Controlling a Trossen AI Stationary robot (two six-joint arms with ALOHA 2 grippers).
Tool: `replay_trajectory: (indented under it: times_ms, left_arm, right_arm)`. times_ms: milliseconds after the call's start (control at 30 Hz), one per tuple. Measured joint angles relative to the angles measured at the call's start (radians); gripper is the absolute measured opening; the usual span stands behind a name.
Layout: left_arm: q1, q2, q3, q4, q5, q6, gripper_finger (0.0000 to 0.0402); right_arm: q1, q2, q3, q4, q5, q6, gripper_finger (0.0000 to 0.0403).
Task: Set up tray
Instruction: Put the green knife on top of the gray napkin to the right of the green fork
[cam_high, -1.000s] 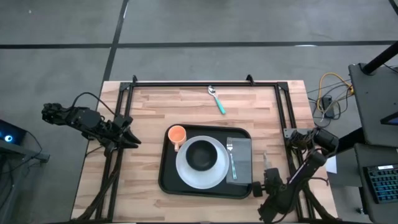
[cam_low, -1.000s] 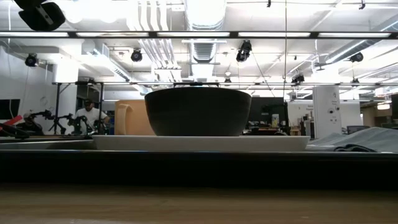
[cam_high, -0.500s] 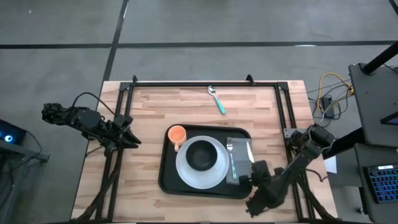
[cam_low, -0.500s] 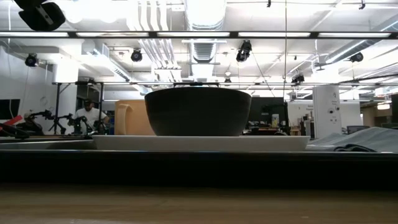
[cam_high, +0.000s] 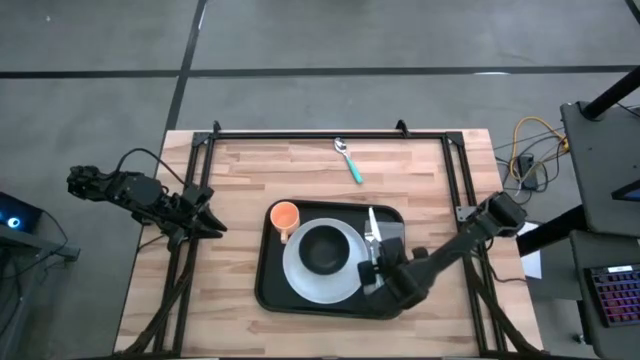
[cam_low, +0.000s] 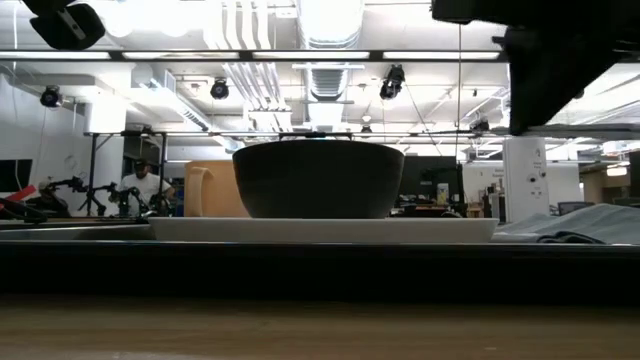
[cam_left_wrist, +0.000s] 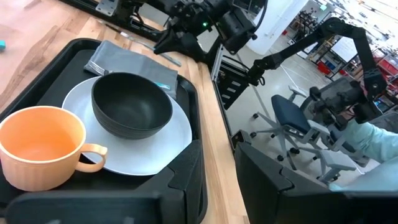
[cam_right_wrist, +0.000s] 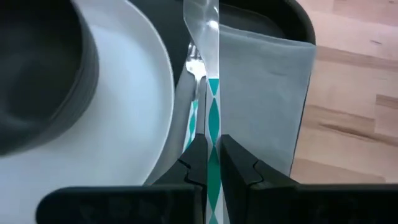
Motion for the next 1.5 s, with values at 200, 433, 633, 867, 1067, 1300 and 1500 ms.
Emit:
replay_trajectory:
  times_ms: [200, 433, 633, 867, 1067, 1300, 1500]
  left_arm:
    - [0.000, 0.000, 0.000, 0.000, 0.000, 0.000, 0.0079]
    - [0.000, 0.000, 0.000, 0.000, 0.000, 0.000, 0.0079]
    - [0.000, 0.000, 0.000, 0.000, 0.000, 0.000, 0.0079]
    - [0.000, 0.000, 0.000, 0.000, 0.000, 0.000, 0.0079]
    - [-0.001, 0.000, 0.000, 0.000, 0.000, 0.000, 0.0079]
    - [-0.001, 0.000, 0.000, 0.000, 0.000, 0.000, 0.0079]
    - [-0.001, 0.000, 0.000, 0.000, 0.000, 0.000, 0.0079]
  right_arm:
    - [-0.024, 0.002, -0.028, 0.017, 0.004, 0.071, 0.0013]
    - [-0.033, 0.002, -0.123, 0.135, 0.002, 0.088, 0.0013]
    - [-0.035, 0.003, -0.223, 0.234, -0.016, 0.106, 0.0013]
    - [-0.044, 0.003, -0.331, 0.401, -0.038, 0.100, 0.0013]
    - [-0.044, 0.002, -0.374, 0.462, -0.030, 0.099, 0.0012]
    - [-0.046, 0.002, -0.326, 0.407, -0.034, 0.062, 0.0012]
    - [-0.046, 0.002, -0.314, 0.374, -0.043, 0.084, 0.0012]
